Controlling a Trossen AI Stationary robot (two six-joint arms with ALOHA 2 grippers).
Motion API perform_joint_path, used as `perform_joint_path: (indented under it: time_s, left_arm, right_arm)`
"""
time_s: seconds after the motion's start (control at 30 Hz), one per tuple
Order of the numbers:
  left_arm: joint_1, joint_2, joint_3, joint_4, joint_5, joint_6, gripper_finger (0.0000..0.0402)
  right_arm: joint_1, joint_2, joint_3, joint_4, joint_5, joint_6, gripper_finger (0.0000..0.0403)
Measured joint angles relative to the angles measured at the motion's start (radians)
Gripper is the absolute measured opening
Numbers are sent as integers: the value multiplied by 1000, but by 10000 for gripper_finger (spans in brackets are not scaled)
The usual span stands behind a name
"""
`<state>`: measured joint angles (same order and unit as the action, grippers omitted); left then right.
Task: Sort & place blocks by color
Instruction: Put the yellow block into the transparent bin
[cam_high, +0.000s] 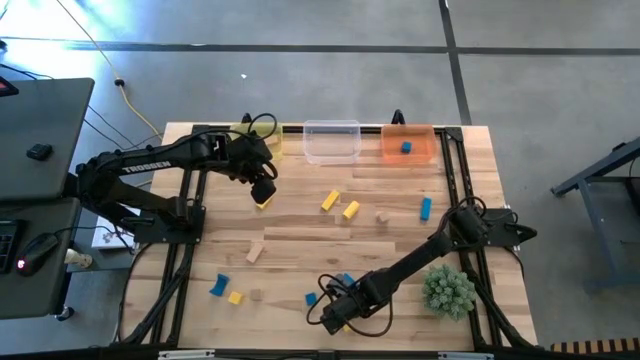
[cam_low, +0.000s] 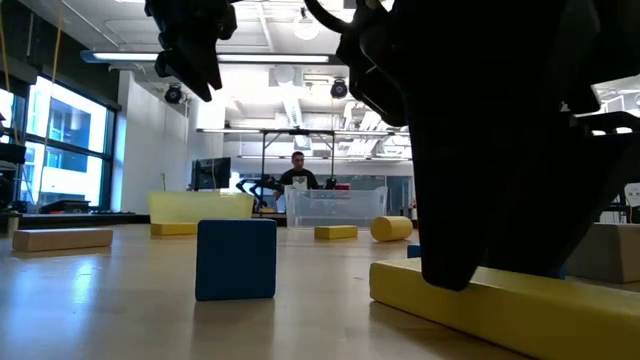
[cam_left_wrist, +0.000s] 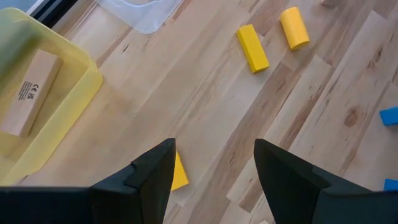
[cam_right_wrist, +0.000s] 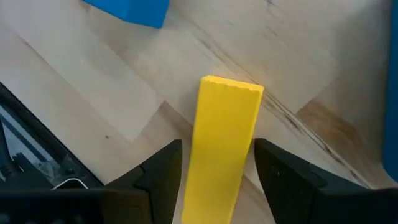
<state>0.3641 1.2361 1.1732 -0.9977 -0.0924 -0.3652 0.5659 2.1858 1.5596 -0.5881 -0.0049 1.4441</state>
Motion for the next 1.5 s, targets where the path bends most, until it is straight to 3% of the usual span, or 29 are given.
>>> perform_joint_path:
  time_s: [0.67,0.97,1.2,1.5]
  left_arm:
    - [0,0,0,1,-25,0,209]
    - [0,0,0,1,-25,1,209]
    - [0,0,0,0,-24,1,209]
    - [0,0,0,0,-24,1,209]
  right_arm:
    - [-16,0,1,-223,4,46,152]
    - [-14,1,0,-238,48,75,147]
    - [-16,16,5,-232,20,62,97]
    - [-16,9,48,-267,-4,-9,97]
